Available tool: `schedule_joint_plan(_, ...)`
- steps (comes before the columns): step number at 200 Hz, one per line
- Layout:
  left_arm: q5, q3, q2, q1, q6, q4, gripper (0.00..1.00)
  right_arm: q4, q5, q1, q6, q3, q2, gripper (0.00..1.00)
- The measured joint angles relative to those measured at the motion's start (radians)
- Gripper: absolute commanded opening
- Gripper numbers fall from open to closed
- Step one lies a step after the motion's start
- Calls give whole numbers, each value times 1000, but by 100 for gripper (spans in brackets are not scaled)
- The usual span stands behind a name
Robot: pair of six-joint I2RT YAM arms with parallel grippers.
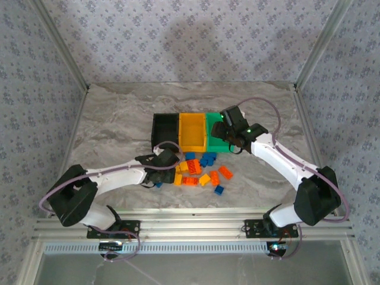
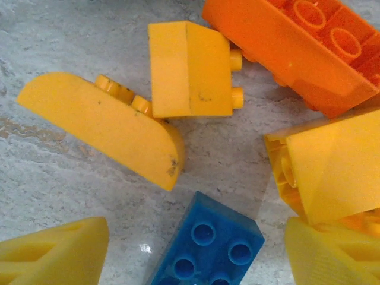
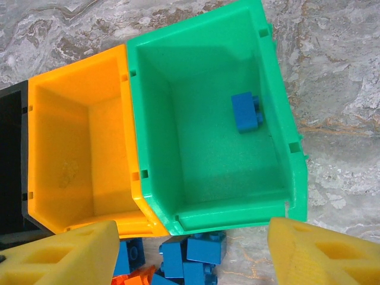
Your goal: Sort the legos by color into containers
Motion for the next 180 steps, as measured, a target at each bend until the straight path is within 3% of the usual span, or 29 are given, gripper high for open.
schedule_joint_plan(40,7,1,7,-12,-35,-3,68,0,0,-2,0,0,-6,69)
schedule_joint_plan(78,-31,-18,-27,-56,-84,-29,72,0,0,-2,0,0,-6,69)
schedule_joint_plan(139,-64,-8,-199,-98,-79,-208,84,0,2,-2,0,0,-7,69)
schedule_joint_plan(180,-53,48,-127,-98,-49,-266,83,1,8,-2,4,0,-6,69)
